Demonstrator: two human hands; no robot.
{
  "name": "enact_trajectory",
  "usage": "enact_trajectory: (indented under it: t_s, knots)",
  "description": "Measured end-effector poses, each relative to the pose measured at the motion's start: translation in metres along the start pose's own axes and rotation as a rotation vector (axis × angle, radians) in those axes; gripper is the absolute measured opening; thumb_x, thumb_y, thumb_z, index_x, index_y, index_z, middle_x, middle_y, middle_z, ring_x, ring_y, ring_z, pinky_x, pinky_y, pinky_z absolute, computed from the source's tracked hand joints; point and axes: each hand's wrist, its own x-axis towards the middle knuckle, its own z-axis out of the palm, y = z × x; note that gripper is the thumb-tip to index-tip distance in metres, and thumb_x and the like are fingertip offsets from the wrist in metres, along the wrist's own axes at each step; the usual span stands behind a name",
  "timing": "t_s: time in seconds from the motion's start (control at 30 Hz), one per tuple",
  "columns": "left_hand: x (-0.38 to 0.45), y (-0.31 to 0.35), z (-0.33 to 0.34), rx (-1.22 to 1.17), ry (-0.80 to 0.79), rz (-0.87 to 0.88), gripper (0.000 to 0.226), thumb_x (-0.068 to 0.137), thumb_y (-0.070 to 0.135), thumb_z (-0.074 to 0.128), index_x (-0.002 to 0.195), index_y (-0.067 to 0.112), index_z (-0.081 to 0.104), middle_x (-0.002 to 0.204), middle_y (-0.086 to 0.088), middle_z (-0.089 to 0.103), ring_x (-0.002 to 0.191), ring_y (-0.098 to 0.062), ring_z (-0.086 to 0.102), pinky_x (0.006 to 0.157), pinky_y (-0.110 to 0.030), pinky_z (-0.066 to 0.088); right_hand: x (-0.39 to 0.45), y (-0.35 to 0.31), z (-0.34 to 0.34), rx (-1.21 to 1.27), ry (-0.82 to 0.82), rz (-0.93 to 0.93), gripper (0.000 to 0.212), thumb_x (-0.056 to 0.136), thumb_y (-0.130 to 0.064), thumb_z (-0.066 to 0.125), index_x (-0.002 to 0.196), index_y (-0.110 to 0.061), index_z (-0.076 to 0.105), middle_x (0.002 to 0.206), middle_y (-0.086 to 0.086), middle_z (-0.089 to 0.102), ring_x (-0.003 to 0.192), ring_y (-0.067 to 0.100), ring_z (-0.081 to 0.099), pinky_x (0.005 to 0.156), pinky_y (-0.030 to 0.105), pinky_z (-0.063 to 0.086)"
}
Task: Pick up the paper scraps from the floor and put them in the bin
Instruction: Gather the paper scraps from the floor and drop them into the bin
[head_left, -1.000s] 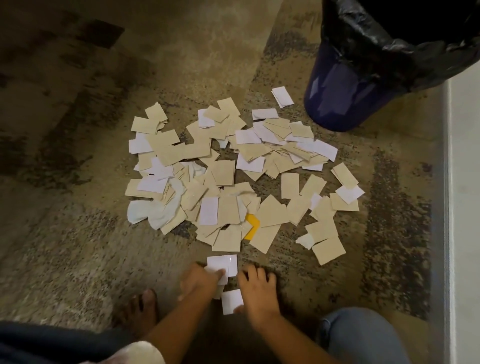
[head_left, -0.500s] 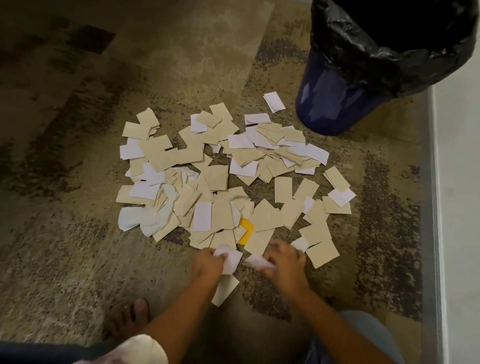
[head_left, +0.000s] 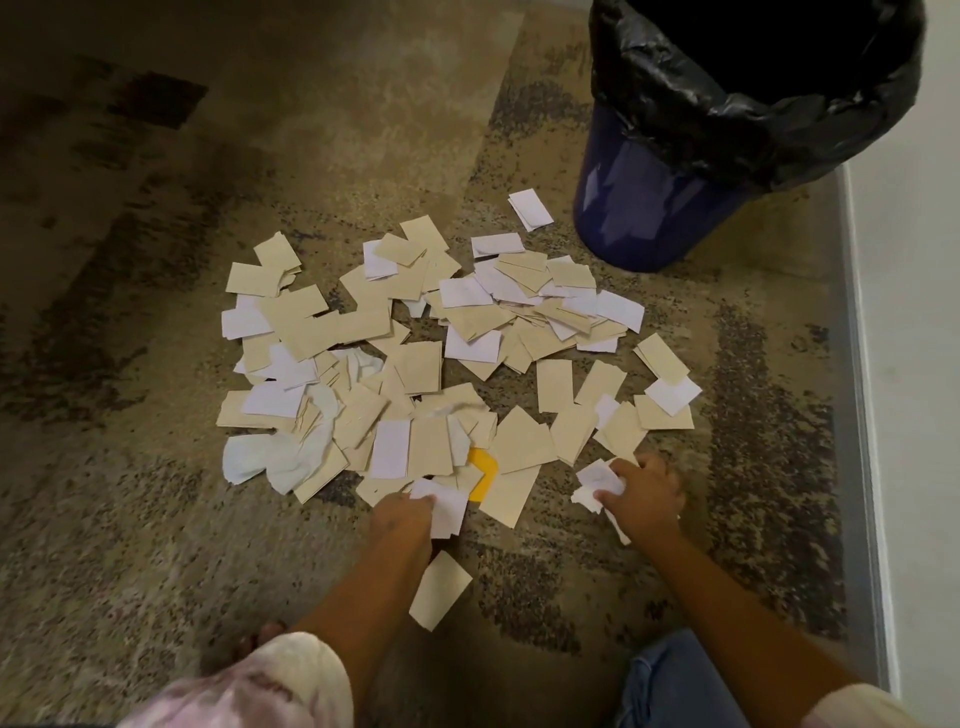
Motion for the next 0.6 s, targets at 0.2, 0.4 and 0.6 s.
enact_trajectory:
  t_s: [0.2,0.4,0.6]
  knots:
    - [0.006,0.004,-0.003,-0.361,-0.079,-0.035,0.054,0.086,0.021,0.066,0.131,-0.002,0.047,0.13,-0.021,0.052,0.118,-0.038,0.049,0.099,-0.05,0.046,-0.002,-0.021,-0.021,0.372,0.055,-0.163,0.021,0.085,-0.015,0.066,0.103,-0.004,0.065,0.107,0.018,0.059,0.087,0.025,0.055,0.07,0.024,0.037]
    - [-0.011,0.031,-0.005,-0.45,-0.073,0.085,0.048,0.087,0.018,0.065,0.13,0.001,0.049,0.126,-0.017,0.055,0.108,-0.033,0.053,0.089,-0.042,0.05,0.006,-0.053,-0.088,0.657,0.19,-0.206,0.032,0.083,-0.02,0.07,0.112,-0.009,0.063,0.106,0.007,0.065,0.091,0.018,0.055,0.068,0.023,0.04]
    - [-0.053,0.092,-0.047,-0.453,-0.114,0.33,0.026,0.086,0.011,0.066,0.108,-0.001,0.057,0.099,-0.016,0.056,0.085,-0.027,0.052,0.054,-0.025,0.044,0.01,-0.089,-0.199,0.948,0.436,-0.319,0.04,0.088,-0.024,0.065,0.124,-0.017,0.053,0.113,-0.004,0.059,0.1,0.015,0.059,0.065,0.026,0.054]
